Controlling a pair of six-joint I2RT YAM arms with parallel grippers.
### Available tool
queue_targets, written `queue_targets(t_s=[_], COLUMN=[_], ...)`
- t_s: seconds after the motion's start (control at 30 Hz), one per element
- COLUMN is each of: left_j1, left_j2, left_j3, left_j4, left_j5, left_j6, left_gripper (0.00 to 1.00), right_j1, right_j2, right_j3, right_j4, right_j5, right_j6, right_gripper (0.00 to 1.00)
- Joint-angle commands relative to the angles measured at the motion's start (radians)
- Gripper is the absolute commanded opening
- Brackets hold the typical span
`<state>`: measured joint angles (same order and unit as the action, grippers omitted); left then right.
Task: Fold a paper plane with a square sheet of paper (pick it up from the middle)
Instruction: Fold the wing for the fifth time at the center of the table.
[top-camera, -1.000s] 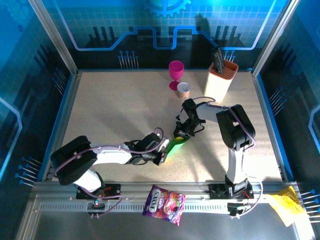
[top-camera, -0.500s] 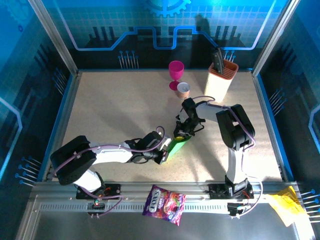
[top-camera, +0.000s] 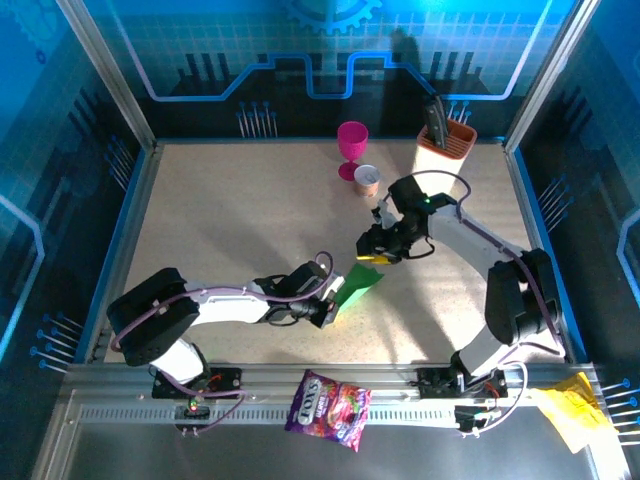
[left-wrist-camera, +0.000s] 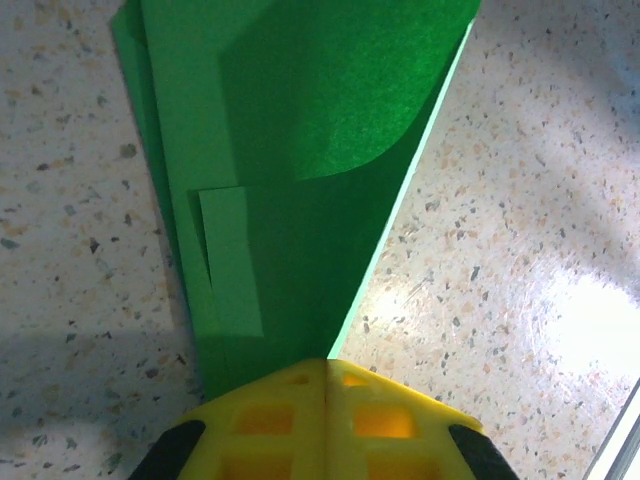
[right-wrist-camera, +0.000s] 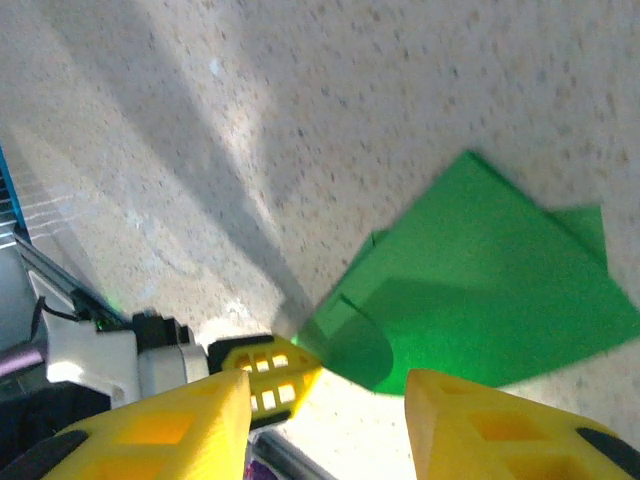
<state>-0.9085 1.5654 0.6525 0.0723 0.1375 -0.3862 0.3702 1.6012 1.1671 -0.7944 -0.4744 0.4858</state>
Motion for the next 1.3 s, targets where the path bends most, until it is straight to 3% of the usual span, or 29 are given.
queue_targets(t_s=[0.0, 0.37, 0.63, 0.97, 1.03, 1.13, 1.27], left_j1=[0.009, 0.010, 0.010, 0.009, 0.009, 0.009, 0.010], left_j2=[0.006, 0.026, 0.054, 0.053, 0.054, 0.055, 0.050], left_j3=[0.024, 0.051, 0.073, 0.077, 0.076, 0.076, 0.082], left_j4=[-0.024, -0.047, -0.063, -0.068, -0.067, -0.070, -0.079], left_j5=[0.030, 0.037, 0.054, 0.072, 0.076, 0.073, 0.060], left_j6=[0.009, 0.000, -0.001, 0.009, 0.013, 0.019, 0.024], left_gripper=[0.00, 0.00, 0.00, 0.00, 0.00, 0.00, 0.00], right_j1=[0.007, 0.088, 0.150, 0.161, 0.161, 0.161, 0.161], right_j2=[-0.026, -0.015, 0.059, 0.132, 0.142, 0.154, 0.155], right_j3=[-0.048, -0.120, -0.087, -0.089, -0.083, -0.076, -0.081], right_j4=[-0.074, -0.107, -0.045, 0.000, 0.003, 0.004, 0.007], right_j5=[0.026, 0.073, 0.058, 0.054, 0.052, 0.048, 0.046], right_j6=[0.002, 0.077, 0.140, 0.155, 0.157, 0.156, 0.154], right_gripper=[0.48, 0.59, 0.60, 0.57, 0.55, 0.44, 0.16])
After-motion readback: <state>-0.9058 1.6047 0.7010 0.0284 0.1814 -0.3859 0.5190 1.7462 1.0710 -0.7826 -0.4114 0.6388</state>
